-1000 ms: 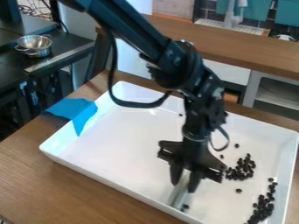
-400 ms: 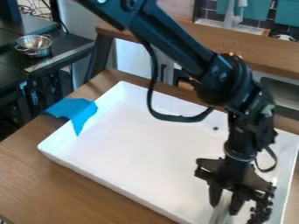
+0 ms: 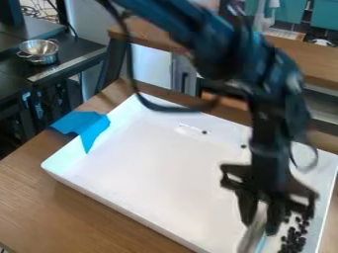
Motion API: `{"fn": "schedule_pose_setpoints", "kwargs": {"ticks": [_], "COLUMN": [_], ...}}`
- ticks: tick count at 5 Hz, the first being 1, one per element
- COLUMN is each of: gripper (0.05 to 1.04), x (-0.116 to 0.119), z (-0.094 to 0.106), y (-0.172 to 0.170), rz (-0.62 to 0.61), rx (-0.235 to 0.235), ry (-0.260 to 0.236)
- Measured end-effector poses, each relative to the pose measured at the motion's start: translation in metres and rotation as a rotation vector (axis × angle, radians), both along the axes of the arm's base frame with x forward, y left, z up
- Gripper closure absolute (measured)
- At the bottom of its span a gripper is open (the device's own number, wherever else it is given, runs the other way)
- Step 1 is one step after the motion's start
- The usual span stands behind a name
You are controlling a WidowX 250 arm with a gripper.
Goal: Sweep into pile
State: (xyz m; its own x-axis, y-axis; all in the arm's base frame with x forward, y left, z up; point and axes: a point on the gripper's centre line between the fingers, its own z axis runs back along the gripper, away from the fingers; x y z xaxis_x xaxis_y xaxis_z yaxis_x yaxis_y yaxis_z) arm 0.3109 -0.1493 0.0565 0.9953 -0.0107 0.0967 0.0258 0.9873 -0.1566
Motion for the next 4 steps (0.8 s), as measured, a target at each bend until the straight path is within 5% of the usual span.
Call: {"fn": "schedule_pose_setpoints", "kwargs": {"ticks": [1,2,4], "gripper": [0.735,0.735,0.735], "x": [0.009,0.022,0.070], "z": [0.040,0.052,0.014], "y": [0.052,0.098,0.183], "rz": [0.034,0.049,0.045], "rx": [-0.084,-0.091,0.018], "ry": [-0.060,-0.062,-0.043]}}
